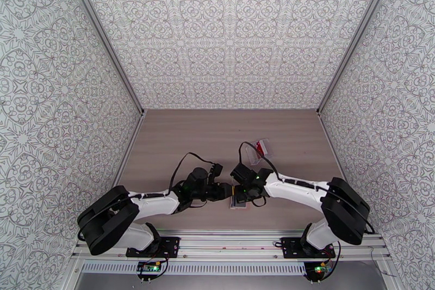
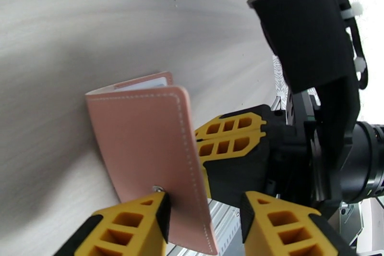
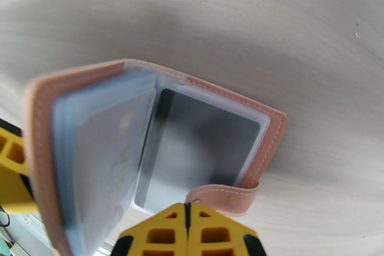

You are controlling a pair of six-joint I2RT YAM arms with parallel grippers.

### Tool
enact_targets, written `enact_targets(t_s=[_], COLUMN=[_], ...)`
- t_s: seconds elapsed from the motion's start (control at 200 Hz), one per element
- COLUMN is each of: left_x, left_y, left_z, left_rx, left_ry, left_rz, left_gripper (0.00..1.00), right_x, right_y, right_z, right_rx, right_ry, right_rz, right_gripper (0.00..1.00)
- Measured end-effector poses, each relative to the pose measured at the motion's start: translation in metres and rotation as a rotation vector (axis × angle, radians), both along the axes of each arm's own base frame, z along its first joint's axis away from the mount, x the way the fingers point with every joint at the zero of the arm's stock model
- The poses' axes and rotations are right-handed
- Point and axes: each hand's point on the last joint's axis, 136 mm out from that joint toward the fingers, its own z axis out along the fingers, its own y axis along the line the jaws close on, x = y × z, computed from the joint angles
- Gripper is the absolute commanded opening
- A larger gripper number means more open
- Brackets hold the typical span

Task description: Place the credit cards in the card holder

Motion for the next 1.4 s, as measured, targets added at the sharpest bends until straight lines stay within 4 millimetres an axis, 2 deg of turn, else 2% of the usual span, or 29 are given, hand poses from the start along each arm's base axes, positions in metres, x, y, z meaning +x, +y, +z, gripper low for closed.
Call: enact_targets(t_s=[0.11, 0.275, 0.55, 0.92, 1.085, 1.235, 1.4], left_x=[-0.002, -0.002, -0.005, -0.008, -0.007, -0.007, -0.008], left_y=[-0.007, -0.021, -0.033, -0.054, -0.058, -0.058, -0.058], left_z=[-0.001, 0.004, -0.014, -0.032, -0.035, -0.038, -0.038], left_rx=[0.003, -0.005, 0.033, 0.087, 0.108, 0.12, 0.12], left_ry=[0.001, -0.011, 0.02, 0.035, 0.037, 0.042, 0.042], left_rz=[-0.017, -0.045, -0.071, -0.107, -0.111, -0.11, -0.113], left_gripper=[0.38, 0.32, 0.25, 0.2, 0.2, 0.22, 0.25], right_x=[-0.001, -0.003, 0.003, 0.003, 0.001, -0.001, -0.001], right_y=[-0.004, -0.022, -0.041, -0.059, -0.058, -0.047, -0.034], right_z=[0.002, 0.002, 0.008, 0.016, 0.025, 0.028, 0.019], right_rx=[0.019, 0.037, 0.057, 0.062, 0.088, 0.143, 0.176], right_ry=[-0.003, -0.004, -0.019, -0.029, -0.045, -0.024, 0.019], right_rz=[-0.007, -0.042, -0.092, -0.13, -0.117, -0.097, -0.077], right_gripper=[0.0, 0.0, 0.0, 0.0, 0.0, 0.0, 0.0])
